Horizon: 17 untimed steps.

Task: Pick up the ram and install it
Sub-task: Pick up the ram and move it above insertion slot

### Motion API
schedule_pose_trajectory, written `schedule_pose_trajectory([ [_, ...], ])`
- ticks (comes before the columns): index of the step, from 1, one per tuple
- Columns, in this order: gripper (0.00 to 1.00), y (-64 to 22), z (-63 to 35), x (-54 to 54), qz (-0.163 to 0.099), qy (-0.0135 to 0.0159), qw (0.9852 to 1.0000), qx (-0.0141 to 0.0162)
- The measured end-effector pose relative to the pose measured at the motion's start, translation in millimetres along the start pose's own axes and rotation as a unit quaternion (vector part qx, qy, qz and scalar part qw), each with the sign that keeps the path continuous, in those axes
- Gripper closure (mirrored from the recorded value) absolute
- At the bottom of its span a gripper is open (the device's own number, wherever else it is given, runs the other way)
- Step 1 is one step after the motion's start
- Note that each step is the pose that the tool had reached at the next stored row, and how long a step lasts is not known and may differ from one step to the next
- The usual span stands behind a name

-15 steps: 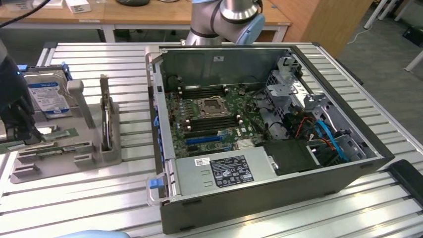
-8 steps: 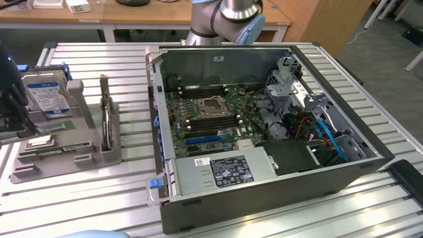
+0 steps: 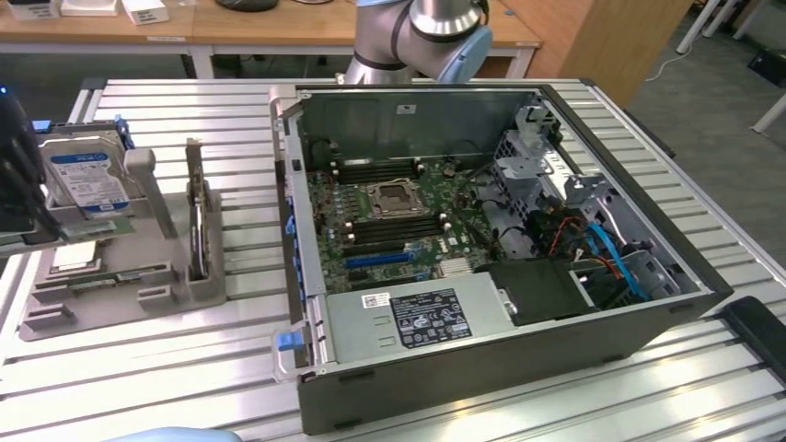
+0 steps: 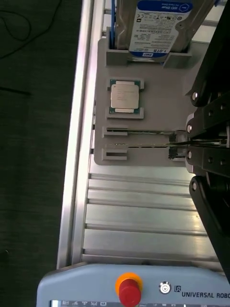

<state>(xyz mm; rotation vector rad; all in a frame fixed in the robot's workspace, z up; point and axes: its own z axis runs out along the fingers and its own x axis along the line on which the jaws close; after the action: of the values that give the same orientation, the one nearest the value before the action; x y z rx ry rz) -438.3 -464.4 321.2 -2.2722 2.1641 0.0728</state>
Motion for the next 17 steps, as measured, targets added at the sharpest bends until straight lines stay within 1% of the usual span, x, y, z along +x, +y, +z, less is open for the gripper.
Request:
schedule_pose_trajectory([
  [2,0.87,0.0,-1.2,-0.1,0.015,-0.0005,0.9999,0.0005],
  [5,0.87,0.1,-3.4,-0.1,0.037,-0.0011,0.9993,0.0012],
  [7,0.87,0.2,-7.6,-0.3,0.048,-0.0014,0.9989,0.0016],
  [11,0.87,0.7,-24.3,-0.9,0.062,-0.0019,0.9980,0.0022],
  [17,0.87,1.5,-50.0,-1.8,0.073,-0.0022,0.9973,0.0026],
])
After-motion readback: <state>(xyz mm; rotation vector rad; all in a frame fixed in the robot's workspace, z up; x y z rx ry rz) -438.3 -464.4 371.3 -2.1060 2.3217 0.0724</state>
